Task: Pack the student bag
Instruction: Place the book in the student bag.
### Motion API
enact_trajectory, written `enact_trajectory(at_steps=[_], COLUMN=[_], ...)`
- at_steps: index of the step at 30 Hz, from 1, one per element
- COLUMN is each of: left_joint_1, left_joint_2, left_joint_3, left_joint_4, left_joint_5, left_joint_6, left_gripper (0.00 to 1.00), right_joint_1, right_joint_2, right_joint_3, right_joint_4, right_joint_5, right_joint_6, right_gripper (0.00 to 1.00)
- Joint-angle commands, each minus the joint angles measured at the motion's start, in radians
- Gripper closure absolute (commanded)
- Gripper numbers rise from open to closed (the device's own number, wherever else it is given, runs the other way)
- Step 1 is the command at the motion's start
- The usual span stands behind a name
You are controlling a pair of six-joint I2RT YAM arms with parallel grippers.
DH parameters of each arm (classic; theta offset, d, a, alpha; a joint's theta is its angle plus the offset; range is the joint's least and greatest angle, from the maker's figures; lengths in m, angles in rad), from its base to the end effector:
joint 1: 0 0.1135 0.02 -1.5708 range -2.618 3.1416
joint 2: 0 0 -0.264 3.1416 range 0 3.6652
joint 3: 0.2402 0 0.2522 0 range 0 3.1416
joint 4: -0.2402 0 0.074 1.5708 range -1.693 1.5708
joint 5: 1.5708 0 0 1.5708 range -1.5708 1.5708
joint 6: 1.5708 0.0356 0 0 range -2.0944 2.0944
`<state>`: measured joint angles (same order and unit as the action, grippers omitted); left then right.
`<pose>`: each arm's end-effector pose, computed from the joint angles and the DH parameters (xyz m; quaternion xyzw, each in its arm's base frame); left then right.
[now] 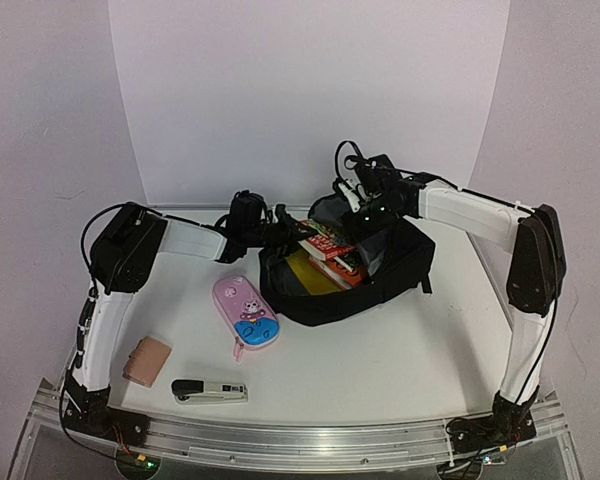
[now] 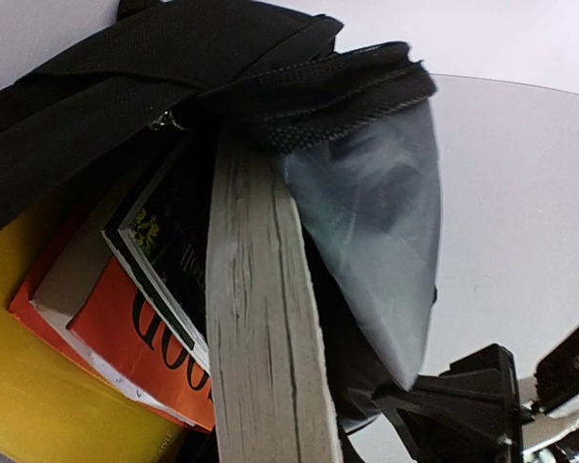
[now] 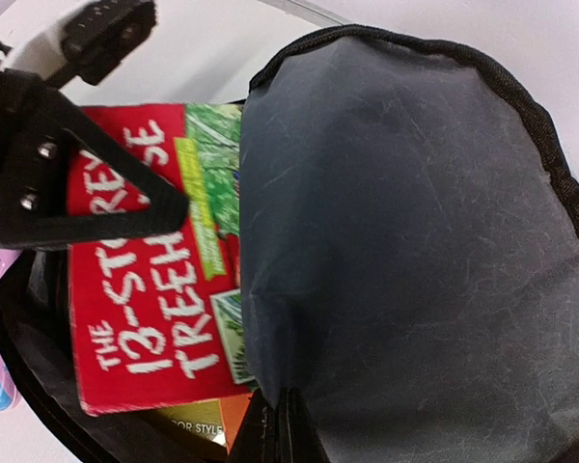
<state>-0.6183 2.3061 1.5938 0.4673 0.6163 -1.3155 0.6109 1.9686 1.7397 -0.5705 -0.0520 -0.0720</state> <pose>0.4132 -0.3192 0.1696 -0.0811 0.7697 -0.6185 0.1362 0.3682 0.2601 0.2812 -0.3194 0.8695 0.1233 0.3561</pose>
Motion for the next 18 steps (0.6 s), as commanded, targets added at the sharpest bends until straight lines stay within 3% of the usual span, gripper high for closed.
enact_trajectory(at_steps=[1, 5, 10, 14, 18], left_joint_1=[-0.008, -0.006, -0.011, -0.025, -0.037], left_joint_2=[0.021, -0.013, -0.133, -0.221, -0.275], left_joint_3=[0.104, 0.079, -0.056, -0.131, -0.207], left_joint_4=[-0.053, -0.135, -0.175, -0.247, -0.247], left_joint_5=[-0.006, -0.040, -0.109, -0.162, -0.187], left_joint_6=[0.036, 0.075, 0.129, 0.148, 0.127], left_gripper=[0.93, 0.60, 0.30, 0.27, 0.31], right_joint_1=[0.015, 0.015, 0.015, 0.014, 0.016], right_joint_2=[-0.064, -0.063, -0.062, -0.062, -0.062], right_joint_3=[0.022, 0.030, 0.032, 0.026, 0.026], right_joint_4=[0.016, 0.015, 0.011, 0.011, 0.011], right_joint_5=[-0.056, -0.054, -0.057, -0.057, -0.060], right_joint_6=[0.021, 0.022, 0.024, 0.024, 0.025], right_gripper=[1.00, 1.00, 1.00, 1.00, 1.00])
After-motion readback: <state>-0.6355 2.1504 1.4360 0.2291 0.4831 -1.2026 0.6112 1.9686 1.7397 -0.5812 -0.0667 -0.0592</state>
